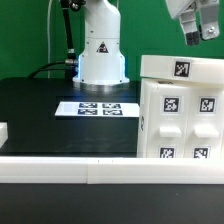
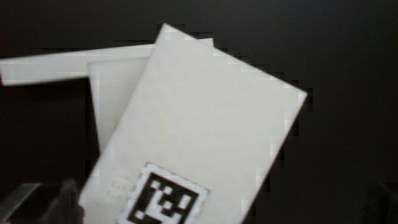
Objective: Assemble cabinet
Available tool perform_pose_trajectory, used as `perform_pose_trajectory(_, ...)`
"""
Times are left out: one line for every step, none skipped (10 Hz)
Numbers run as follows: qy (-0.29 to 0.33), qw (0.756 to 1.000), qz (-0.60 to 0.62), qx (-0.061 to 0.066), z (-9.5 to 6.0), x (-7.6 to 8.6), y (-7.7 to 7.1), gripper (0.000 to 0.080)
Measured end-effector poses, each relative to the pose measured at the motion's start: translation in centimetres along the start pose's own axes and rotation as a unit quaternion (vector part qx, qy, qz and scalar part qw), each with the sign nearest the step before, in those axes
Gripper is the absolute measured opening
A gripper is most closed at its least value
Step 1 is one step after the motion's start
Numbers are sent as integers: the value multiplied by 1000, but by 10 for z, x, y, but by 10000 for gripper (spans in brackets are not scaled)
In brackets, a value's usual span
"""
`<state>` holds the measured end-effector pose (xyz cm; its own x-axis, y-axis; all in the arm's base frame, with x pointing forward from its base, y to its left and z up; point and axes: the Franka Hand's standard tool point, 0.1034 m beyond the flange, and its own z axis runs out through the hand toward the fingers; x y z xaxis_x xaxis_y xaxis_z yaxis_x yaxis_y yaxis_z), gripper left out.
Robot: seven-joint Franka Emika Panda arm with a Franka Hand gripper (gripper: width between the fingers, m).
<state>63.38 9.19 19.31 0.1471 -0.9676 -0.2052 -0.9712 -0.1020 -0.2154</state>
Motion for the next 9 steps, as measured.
perform_pose_trajectory(-1, 997, -80, -1, -1, 4, -2, 797)
perform_pose_trajectory(-3, 993, -115, -3, -2, 5, -4, 797)
perform_pose_trajectory(-2, 991, -133, -3, -2, 5, -3, 797)
perform_pose_trajectory(-2, 986, -168, -3, -2, 5, -3, 797)
perform_pose_trajectory(-2, 982, -190, -3, -2, 6, -3, 797)
perform_pose_trajectory(-2, 973, -231, -3, -2, 6, -3, 797)
perform_pose_trajectory(-2, 963, -269, -3, -2, 6, -3, 797)
perform_pose_trajectory(12, 941, -338, -23, -1, 5, -1, 797)
perform_pose_trajectory(22, 909, -416, -36, -1, 3, 0, 797)
